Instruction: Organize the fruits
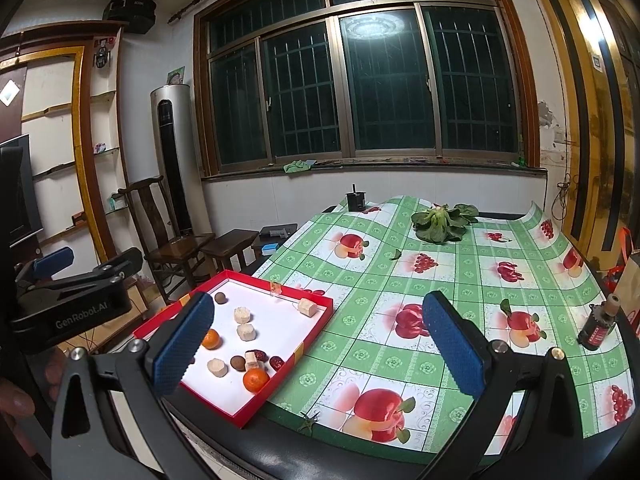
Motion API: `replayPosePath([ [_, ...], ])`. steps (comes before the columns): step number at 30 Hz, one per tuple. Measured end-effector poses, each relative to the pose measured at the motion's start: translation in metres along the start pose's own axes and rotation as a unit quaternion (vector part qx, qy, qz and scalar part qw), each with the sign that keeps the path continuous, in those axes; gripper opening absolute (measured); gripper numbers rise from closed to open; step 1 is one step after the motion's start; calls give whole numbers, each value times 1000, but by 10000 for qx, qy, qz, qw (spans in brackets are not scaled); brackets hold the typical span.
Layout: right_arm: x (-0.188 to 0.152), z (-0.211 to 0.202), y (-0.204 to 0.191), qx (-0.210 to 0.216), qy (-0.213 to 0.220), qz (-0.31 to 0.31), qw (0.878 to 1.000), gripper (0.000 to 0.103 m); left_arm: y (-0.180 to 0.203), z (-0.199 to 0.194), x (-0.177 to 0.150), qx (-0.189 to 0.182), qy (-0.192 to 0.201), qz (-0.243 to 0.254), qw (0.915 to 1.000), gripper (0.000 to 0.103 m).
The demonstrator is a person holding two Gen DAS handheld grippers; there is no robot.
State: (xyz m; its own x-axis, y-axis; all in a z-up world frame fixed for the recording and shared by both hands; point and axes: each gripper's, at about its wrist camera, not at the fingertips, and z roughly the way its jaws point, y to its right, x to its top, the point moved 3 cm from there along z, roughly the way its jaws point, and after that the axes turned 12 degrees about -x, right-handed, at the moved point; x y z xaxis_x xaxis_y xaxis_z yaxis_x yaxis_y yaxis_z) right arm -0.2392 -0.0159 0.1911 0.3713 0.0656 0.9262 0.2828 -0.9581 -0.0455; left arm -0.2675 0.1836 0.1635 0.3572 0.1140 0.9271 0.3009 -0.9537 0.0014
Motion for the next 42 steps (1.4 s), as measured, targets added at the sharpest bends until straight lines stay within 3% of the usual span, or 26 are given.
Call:
replayPosePath([
  [42,-15,-2,0,13,-93,-123,9999,103,-2,-3,-3,-14,-38,-81,10000,103],
])
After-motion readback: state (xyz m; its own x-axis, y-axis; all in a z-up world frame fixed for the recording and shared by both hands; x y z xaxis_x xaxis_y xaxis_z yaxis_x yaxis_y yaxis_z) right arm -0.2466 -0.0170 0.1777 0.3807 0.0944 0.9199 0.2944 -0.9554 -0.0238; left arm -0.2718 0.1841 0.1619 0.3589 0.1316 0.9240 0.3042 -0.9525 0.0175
